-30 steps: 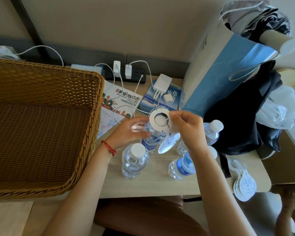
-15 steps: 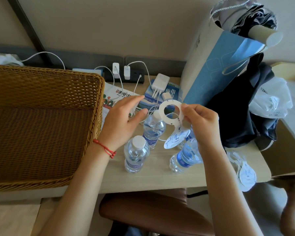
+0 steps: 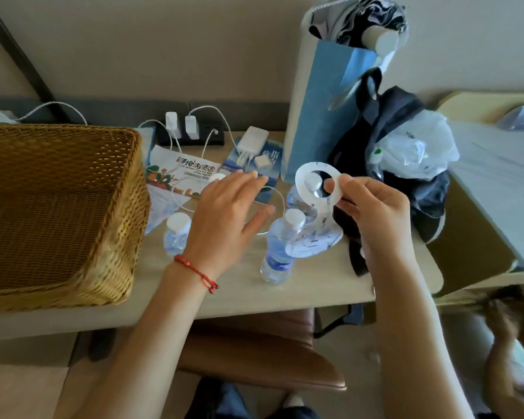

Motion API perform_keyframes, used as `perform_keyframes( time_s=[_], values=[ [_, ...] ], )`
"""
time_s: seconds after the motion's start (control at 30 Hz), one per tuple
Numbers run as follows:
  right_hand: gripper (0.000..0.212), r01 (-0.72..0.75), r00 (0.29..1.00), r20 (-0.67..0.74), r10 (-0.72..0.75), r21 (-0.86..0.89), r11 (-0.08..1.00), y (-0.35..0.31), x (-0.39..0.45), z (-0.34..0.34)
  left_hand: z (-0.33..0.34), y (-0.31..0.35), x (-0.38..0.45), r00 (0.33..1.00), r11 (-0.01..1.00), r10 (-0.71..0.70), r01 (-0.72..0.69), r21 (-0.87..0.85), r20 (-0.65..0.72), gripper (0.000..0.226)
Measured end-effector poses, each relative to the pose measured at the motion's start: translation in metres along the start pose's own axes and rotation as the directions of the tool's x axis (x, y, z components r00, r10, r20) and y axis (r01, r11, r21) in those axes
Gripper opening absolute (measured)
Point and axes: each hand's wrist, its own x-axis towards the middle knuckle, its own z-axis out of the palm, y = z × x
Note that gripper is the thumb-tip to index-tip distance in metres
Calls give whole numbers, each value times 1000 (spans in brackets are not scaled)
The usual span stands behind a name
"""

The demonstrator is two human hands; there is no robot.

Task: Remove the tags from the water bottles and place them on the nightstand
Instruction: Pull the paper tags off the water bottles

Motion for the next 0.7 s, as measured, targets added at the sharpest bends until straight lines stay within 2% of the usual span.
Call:
perform_keyframes(
  time_s=[0.13,0.27,0.5,0.7],
  values=[
    [24,12,1000,-16,-12,-13,1000,0,0,-60,22,47,-3,999,1000,17,-16,20,-38,47],
    [25,-11,999,-37,7,-98,995,15,9,-113,51,88,-4,999,999,30,-29,12,-37,46],
    [22,-194,980,-95,176,-239,951,74,32,-185,115,137,-12,998,1000,-19,18,19,52,40],
    [25,-291,957,-106,271,-329,899,114,58,-208,159,136,-13,980,997,-67,60,44,185,39]
  ],
)
